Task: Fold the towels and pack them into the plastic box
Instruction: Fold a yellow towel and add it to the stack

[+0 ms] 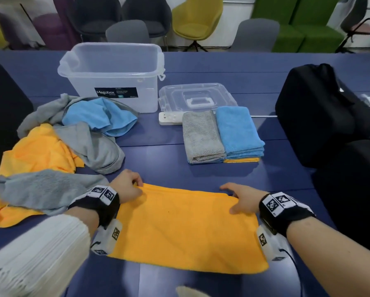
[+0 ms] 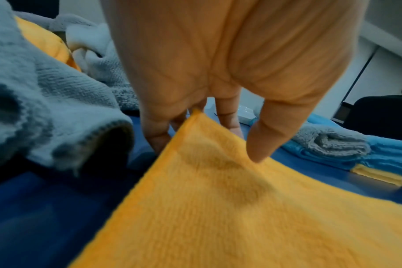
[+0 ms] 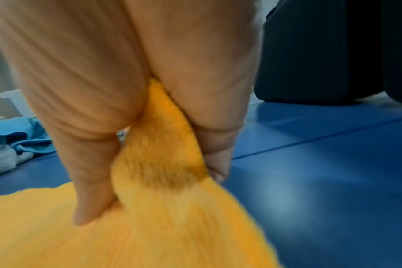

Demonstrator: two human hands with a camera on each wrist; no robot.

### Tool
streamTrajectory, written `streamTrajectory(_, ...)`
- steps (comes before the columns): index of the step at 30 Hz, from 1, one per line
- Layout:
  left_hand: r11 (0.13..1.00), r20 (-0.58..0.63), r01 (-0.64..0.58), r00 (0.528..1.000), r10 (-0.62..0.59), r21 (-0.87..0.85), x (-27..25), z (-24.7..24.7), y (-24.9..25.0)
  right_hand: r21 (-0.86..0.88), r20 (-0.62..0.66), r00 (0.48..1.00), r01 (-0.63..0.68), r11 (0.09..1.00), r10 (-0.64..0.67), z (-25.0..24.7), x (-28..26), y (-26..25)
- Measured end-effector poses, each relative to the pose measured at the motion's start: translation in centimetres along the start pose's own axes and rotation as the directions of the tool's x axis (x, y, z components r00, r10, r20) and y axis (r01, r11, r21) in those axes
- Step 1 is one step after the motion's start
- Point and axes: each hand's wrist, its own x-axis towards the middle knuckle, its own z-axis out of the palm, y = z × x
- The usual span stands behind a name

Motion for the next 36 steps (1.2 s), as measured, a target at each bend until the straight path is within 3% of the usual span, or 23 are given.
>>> streamTrajectory(6,0.999,0.122,-0.034,0.992,0.032,0.015,0.0,0.1,0.3,-0.008,-0.019,0.997,0.077,0.997,-0.077,0.4,0.3,-0.6)
streamTrajectory(10,0.993,0.010,-0.054,0.998,0.055,-0.102,-0.4,-2.3,0.2,-0.052,-0.104,0.993,0.054,0.997,-0.060,-1.1,-0.5,-0.1)
streamTrajectory(16,0.942,-0.103,-0.065,0.994,0.032,-0.329,-2.5,-7.9,-0.7,0.045,-0.277,0.937,0.235,0.971,-0.214,-4.7,-3.2,0.4)
streamTrajectory(20,0.863,-0.257,-0.160,0.966,0.037,-0.478,-3.9,-9.9,0.0,0.073,-0.479,0.833,0.353,0.933,-0.278,-6.7,-4.5,0.5)
streamTrajectory(25,0.621,-0.325,-0.270,0.945,0.025,-0.736,-4.1,-11.7,0.2,0.139,-0.733,0.628,0.516,0.845,-0.262,-8.6,-5.8,-0.5)
streamTrajectory(28,0.491,-0.354,-0.324,0.935,0.033,-0.809,-4.3,-12.7,0.9,0.115,-0.810,0.524,0.581,0.806,-0.262,-9.7,-7.3,-1.9)
streamTrajectory(31,0.480,-0.355,-0.339,0.933,0.062,-0.809,-4.6,-13.7,1.4,-0.027,-0.802,0.497,0.525,0.851,-0.332,-10.6,-8.6,-3.1)
streamTrajectory(36,0.504,-0.391,-0.341,0.920,0.009,-0.793,-4.2,-14.5,1.3,-0.093,-0.788,0.491,0.503,0.859,-0.372,-11.0,-9.3,-3.8)
